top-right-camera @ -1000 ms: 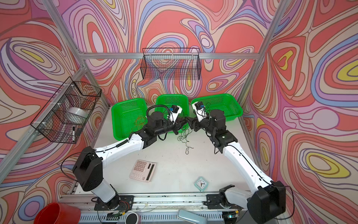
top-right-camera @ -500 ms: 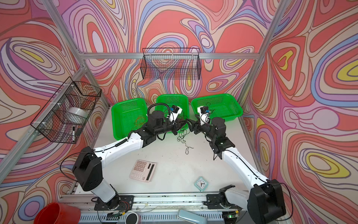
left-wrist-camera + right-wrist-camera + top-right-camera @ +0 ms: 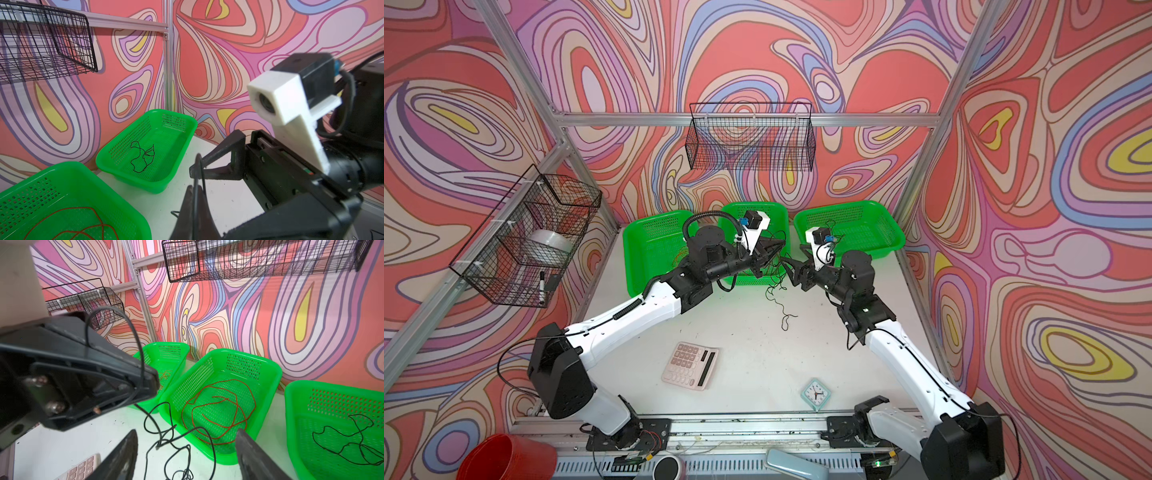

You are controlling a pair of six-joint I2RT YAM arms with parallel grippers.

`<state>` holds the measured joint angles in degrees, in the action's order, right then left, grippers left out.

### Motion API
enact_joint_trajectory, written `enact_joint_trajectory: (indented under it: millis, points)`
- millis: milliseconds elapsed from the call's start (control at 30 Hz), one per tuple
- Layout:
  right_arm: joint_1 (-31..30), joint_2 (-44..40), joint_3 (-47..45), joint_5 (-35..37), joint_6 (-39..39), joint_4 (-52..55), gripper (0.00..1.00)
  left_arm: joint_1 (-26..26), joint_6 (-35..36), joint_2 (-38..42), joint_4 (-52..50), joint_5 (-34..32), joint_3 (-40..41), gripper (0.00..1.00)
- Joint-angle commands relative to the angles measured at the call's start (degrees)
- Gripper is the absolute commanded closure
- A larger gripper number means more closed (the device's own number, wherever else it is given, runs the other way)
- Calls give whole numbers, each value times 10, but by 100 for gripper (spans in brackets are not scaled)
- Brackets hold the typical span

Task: Untangle and sort cables by color
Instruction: Untie the cable.

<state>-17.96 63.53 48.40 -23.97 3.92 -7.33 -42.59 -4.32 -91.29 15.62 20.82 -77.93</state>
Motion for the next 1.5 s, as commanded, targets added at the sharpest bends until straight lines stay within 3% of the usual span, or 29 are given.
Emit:
enact_joint_trajectory:
  millis: [0, 400, 500, 633, 800, 1100, 1467]
  points:
    - [-1, 11, -25, 1, 19, 1, 25, -7, -3, -3, 21, 13, -27, 100]
    - [0, 75, -24, 5, 86, -69, 32, -23, -16, 2, 27, 21, -47, 100]
    - [-1, 101, -10, 10, 92, -44, 42, -23, -33, 4, 35, 15, -52, 100]
    - [-1, 139, -26, 32, 115, -36, 65, -23, -36, 10, 28, 5, -83, 100]
    - [-1, 199, -46, 15, 159, -34, 77, -23, -12, 4, -2, -1, -152, 100]
    - [0, 253, -93, 25, 202, -63, 84, -17, 57, -12, -50, -24, -252, 100]
    - [-1, 280, -94, 86, 195, 2, 90, 24, 79, 12, -50, -49, -268, 100]
